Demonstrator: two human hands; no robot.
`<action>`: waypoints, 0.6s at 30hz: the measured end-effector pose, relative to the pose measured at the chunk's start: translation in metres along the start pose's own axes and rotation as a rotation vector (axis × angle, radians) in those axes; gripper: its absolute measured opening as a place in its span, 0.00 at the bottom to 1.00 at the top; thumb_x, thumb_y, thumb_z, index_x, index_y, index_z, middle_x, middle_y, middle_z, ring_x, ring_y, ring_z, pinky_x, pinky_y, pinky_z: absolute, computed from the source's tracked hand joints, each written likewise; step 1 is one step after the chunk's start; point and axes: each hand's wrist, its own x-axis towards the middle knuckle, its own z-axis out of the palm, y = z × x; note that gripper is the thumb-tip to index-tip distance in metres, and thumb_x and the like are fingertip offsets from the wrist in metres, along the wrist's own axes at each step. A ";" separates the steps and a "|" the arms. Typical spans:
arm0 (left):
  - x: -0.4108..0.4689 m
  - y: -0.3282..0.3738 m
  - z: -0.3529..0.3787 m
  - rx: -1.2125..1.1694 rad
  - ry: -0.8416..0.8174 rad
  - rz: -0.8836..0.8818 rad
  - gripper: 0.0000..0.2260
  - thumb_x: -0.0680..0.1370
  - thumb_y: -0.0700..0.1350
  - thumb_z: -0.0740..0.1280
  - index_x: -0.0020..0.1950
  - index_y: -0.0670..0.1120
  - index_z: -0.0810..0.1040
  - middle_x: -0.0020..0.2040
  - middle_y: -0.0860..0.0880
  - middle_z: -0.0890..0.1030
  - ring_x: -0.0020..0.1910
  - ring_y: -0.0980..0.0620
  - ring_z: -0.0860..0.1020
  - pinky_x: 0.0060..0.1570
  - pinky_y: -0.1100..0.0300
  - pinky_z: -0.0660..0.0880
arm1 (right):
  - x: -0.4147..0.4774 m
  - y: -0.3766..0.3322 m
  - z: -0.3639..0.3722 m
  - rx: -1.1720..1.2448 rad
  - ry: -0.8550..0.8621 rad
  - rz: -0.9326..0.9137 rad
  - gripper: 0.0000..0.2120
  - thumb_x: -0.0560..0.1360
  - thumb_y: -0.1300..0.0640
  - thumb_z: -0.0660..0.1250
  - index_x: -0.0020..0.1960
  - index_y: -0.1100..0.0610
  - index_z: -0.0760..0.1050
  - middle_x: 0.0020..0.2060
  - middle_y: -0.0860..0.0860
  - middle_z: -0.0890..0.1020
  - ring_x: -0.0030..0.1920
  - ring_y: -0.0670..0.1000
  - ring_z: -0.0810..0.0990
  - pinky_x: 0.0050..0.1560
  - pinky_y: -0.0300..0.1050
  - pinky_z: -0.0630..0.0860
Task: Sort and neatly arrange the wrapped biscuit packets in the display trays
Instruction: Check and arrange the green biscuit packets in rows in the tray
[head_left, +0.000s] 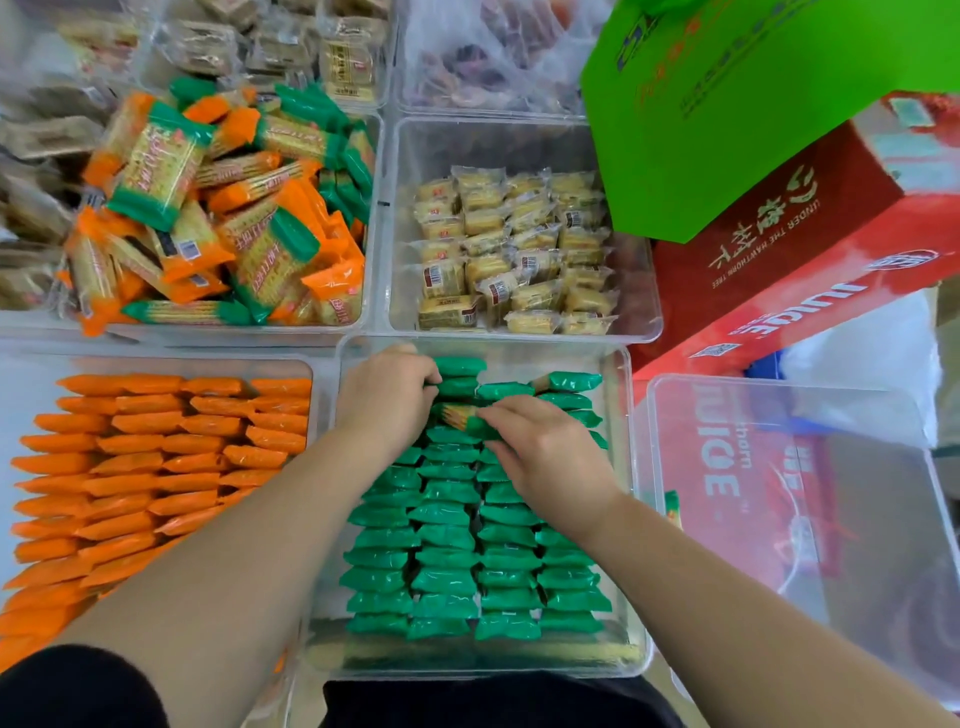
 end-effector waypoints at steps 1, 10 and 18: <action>-0.002 -0.001 -0.001 -0.047 0.031 -0.014 0.06 0.77 0.44 0.71 0.54 0.48 0.85 0.52 0.49 0.80 0.52 0.46 0.78 0.46 0.54 0.72 | -0.001 -0.001 0.002 -0.009 -0.010 -0.013 0.16 0.71 0.65 0.76 0.59 0.62 0.81 0.50 0.56 0.84 0.48 0.58 0.83 0.49 0.49 0.82; -0.032 -0.005 -0.056 -0.361 0.253 -0.159 0.04 0.74 0.41 0.76 0.47 0.45 0.86 0.55 0.52 0.83 0.42 0.55 0.79 0.51 0.56 0.76 | 0.016 -0.010 0.019 -0.155 -0.104 0.075 0.10 0.75 0.58 0.72 0.56 0.56 0.83 0.46 0.52 0.84 0.49 0.58 0.80 0.53 0.54 0.79; -0.082 -0.017 -0.074 -0.736 0.306 -0.452 0.09 0.73 0.40 0.76 0.39 0.54 0.83 0.36 0.55 0.84 0.39 0.52 0.82 0.42 0.53 0.80 | 0.031 -0.020 0.015 -0.301 -0.314 0.091 0.16 0.80 0.56 0.62 0.67 0.50 0.76 0.61 0.47 0.81 0.59 0.55 0.73 0.60 0.50 0.70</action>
